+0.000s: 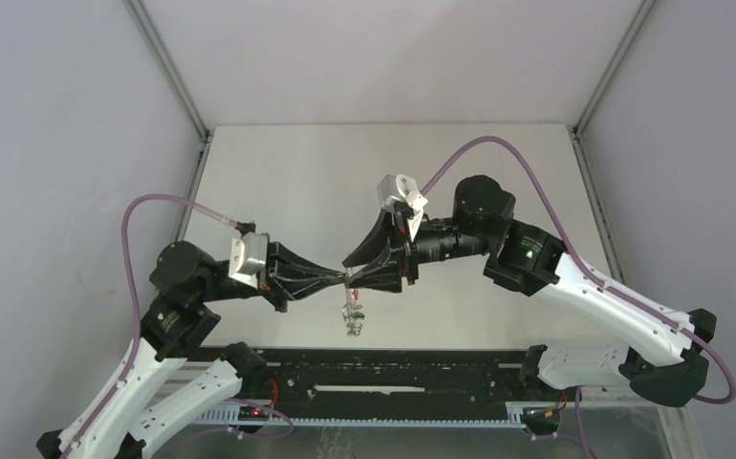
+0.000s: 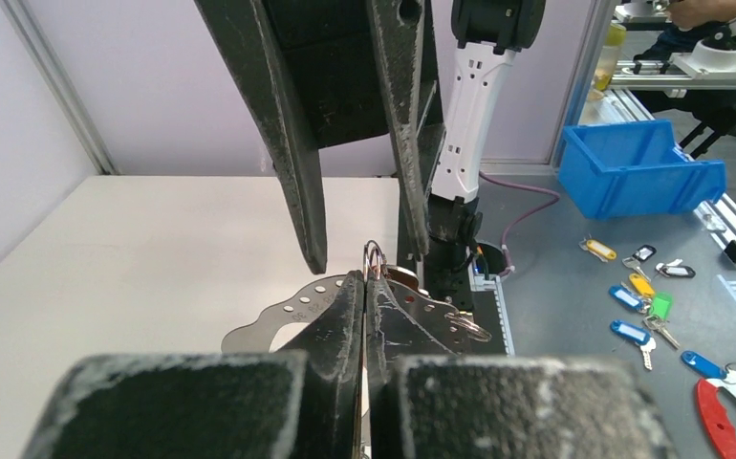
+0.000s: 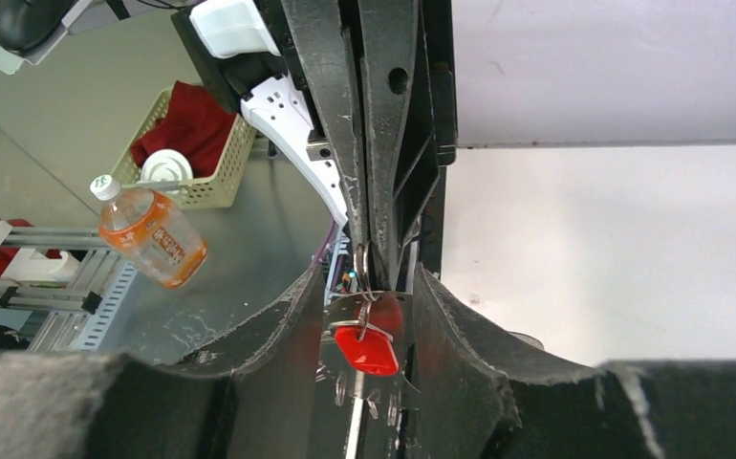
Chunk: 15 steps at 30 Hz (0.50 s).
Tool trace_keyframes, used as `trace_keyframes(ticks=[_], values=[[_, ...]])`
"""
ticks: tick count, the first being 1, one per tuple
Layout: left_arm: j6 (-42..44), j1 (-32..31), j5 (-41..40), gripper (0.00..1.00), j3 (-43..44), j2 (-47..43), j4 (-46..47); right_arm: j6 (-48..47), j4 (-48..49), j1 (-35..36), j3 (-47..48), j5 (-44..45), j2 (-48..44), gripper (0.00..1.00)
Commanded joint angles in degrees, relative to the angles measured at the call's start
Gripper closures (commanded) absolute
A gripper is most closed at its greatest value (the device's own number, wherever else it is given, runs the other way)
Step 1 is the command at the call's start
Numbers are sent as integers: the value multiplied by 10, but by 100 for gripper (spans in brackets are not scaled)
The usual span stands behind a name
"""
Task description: Put the keys on the keyring
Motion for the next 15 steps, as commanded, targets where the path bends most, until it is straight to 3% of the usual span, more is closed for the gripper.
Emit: trace_keyframes(ticks=[1, 6, 9, 15], values=[[-15, 2, 9, 100, -9, 0, 39, -9, 2, 2, 20, -5, 2, 56], [-13, 2, 12, 100, -10, -5, 39, 1, 3, 2, 23, -8, 9, 75], [-4, 3, 14, 100, -12, -6, 28, 7, 4, 2, 26, -13, 13, 100], [114, 2, 10, 94, 16, 15, -113, -1, -78, 2, 41, 6, 22, 100]])
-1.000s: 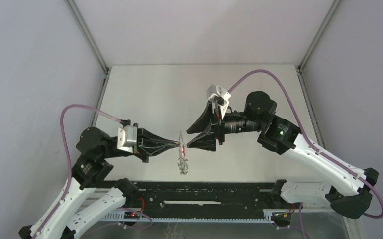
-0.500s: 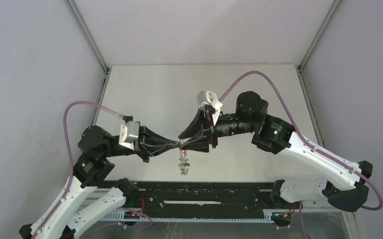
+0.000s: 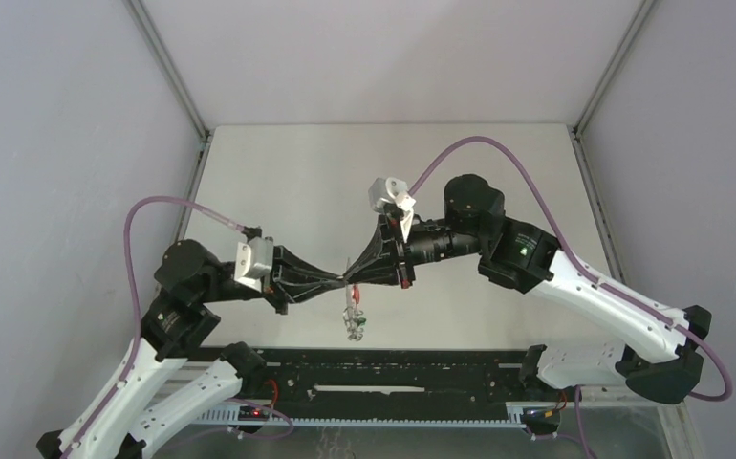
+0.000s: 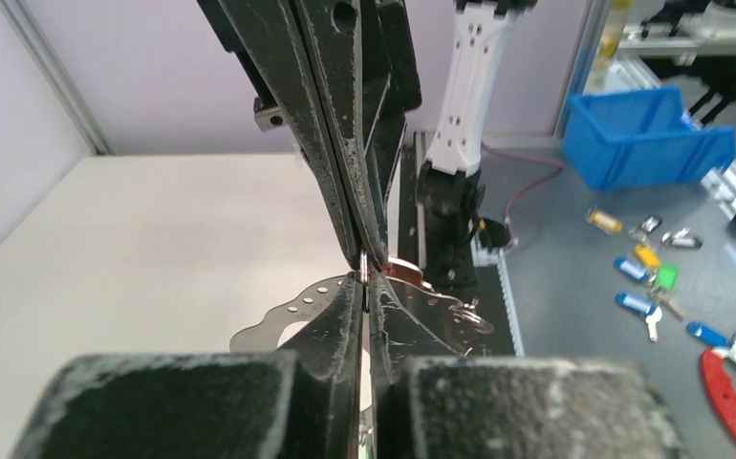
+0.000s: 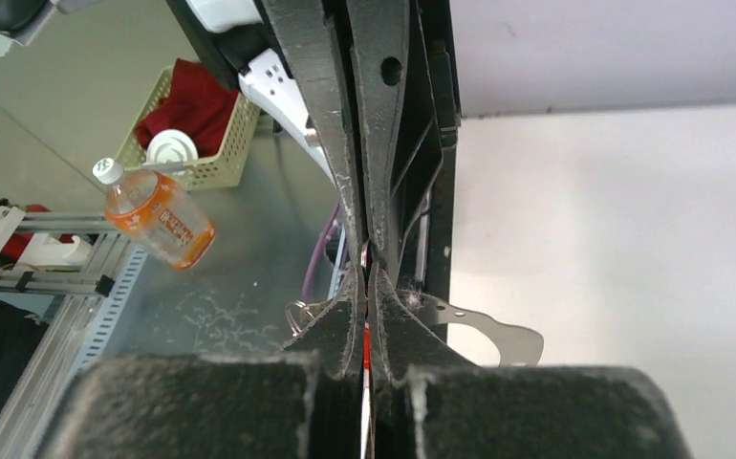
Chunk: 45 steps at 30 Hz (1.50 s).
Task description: Put the keys on the keyring
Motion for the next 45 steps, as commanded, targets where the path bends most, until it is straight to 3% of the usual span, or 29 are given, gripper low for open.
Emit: trace_keyframes(ticks=[1, 6, 10, 13, 18, 23, 29, 33, 35, 37, 38, 42, 45], values=[[111, 2, -3, 89, 28, 18, -115, -9, -76, 3, 38, 22, 10, 100], [174, 2, 5, 68, 62, 32, -203, -39, -189, 16, 73, 79, 32, 100], [197, 1, 37, 61, 82, 53, -247, -65, -245, 40, 109, 106, 59, 100], [203, 2, 47, 61, 86, 62, -255, -70, -263, 46, 128, 112, 74, 100], [223, 1, 53, 72, 97, 74, -277, -79, -288, 56, 160, 119, 95, 100], [244, 1, 57, 94, 97, 79, -289, -92, -323, 64, 193, 126, 119, 100], [272, -1, 66, 100, 98, 84, -308, -95, -349, 71, 229, 127, 143, 100], [300, -2, 71, 100, 98, 79, -331, -79, -317, 60, 206, 125, 125, 97], [287, -2, 73, 100, 97, 72, -314, -49, -272, 40, 170, 118, 98, 81], [240, 0, 55, 100, 84, 56, -250, 0, -192, 9, 108, 93, 50, 54], [209, 0, 43, 100, 72, 43, -208, 32, -140, -10, 65, 75, 22, 49], [94, 3, -14, 100, 20, 3, -53, 154, 48, -66, -78, 32, -76, 46], [35, 3, -18, 100, 15, 7, -12, 178, 83, -68, -103, 25, -92, 46]])
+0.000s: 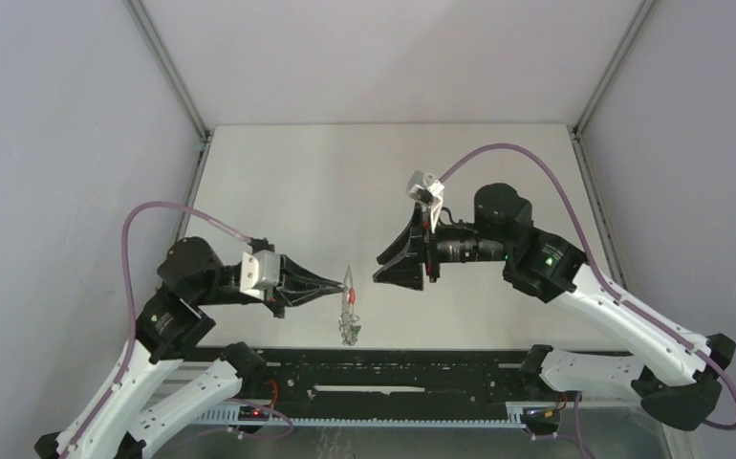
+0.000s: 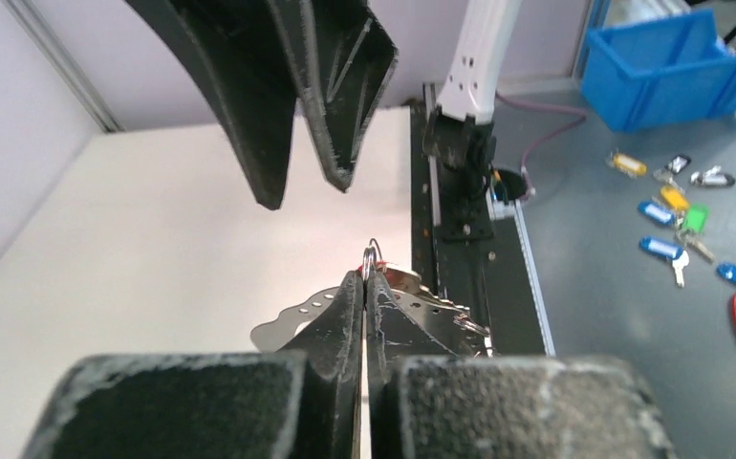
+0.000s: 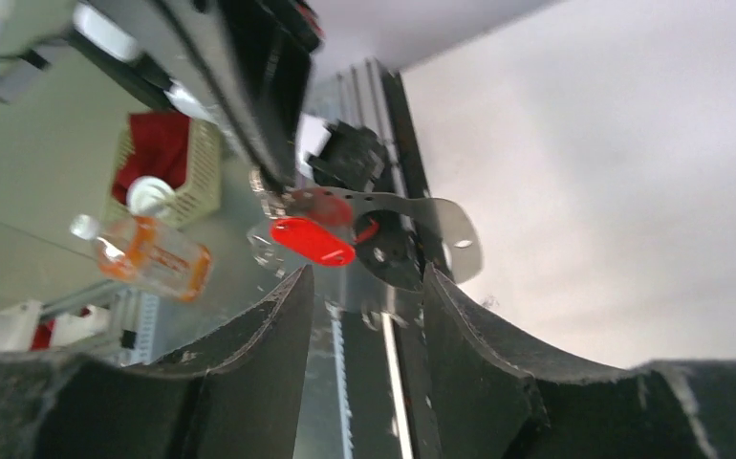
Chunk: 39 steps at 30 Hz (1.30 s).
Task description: Put the keys on the keyring
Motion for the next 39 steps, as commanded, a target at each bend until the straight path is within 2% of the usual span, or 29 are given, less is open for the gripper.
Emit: trace_keyframes(ticks=[1, 7, 9, 14, 21, 26, 39], values=[[-137, 3, -25, 100, -15, 0, 154, 93, 166, 7, -22, -43, -28, 46], [-172, 3, -46, 100, -22, -1, 190, 100, 199, 23, -22, -60, -15, 45], [-179, 3, -50, 100, -26, -4, 199, 101, 211, 26, -23, -66, -10, 48], [-182, 3, -55, 100, -31, -10, 205, 116, 223, 24, -23, -88, 2, 73], [-182, 3, -59, 100, -37, -14, 213, 126, 224, 24, -24, -101, 8, 81], [-184, 3, -64, 100, -40, -15, 220, 131, 224, 23, -23, -112, 12, 100], [-206, 3, -61, 100, -47, -9, 277, 150, 222, 7, -44, -125, 8, 100]])
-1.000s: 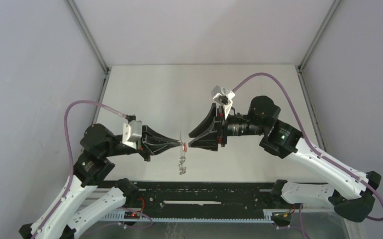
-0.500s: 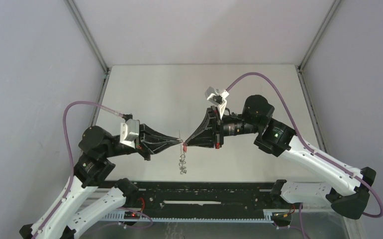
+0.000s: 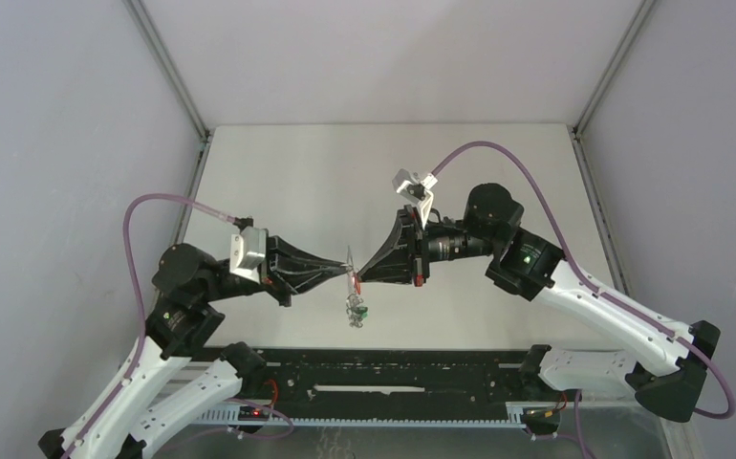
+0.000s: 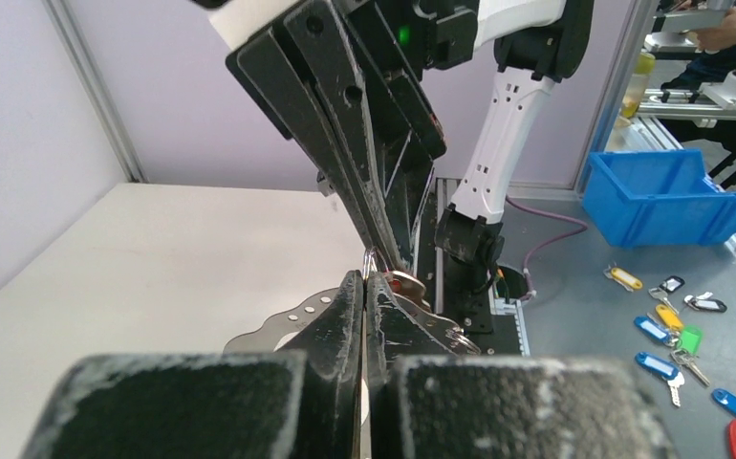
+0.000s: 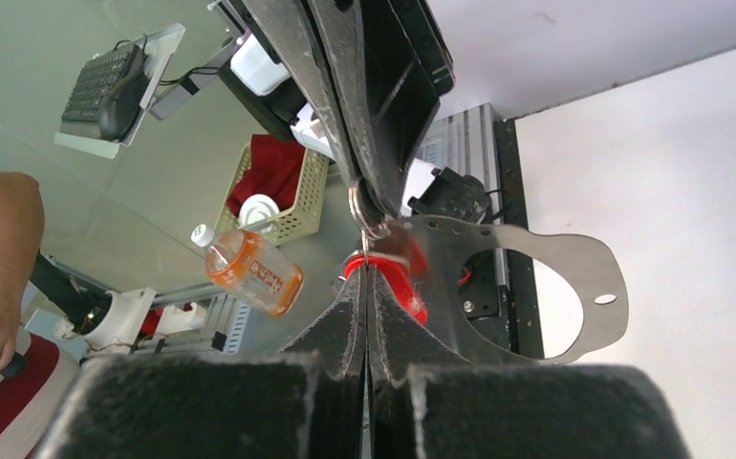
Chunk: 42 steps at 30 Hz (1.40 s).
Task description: Put the keys on the keyring
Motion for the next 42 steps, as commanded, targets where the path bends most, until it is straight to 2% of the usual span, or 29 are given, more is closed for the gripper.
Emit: trace_keyframes(ticks=[1, 11, 12, 14, 17, 20, 22, 25, 29, 34, 42], values=[[-14, 3, -6, 100, 0, 0, 61, 15, 11, -5, -1, -15, -3, 100], [-4, 3, -4, 100, 0, -2, 61, 18, 0, -23, -6, -30, -10, 100], [-2, 3, -1, 100, -1, -1, 60, 17, 2, -28, -6, -29, -15, 98], [1, 3, 3, 100, -5, -1, 58, 16, 4, -44, -2, -20, -27, 85], [-3, 3, 13, 100, -12, 1, 53, -8, -2, -58, 15, 3, -40, 59], [-15, 3, 22, 100, -16, 3, 53, -24, 11, -57, 29, -18, -30, 44], [-20, 3, 22, 100, -14, 6, 53, -34, 14, -49, 36, -31, -18, 38], [-31, 3, 24, 100, -15, 9, 57, -70, 10, -23, 49, -28, -3, 38], [-36, 3, 26, 100, -14, 10, 60, -87, -8, -12, 65, -22, 15, 49], [-37, 3, 29, 100, -15, 10, 61, -83, 12, -7, 66, -20, 22, 56], [-33, 3, 17, 100, -18, 8, 59, -69, 14, 3, 65, -20, 38, 73]])
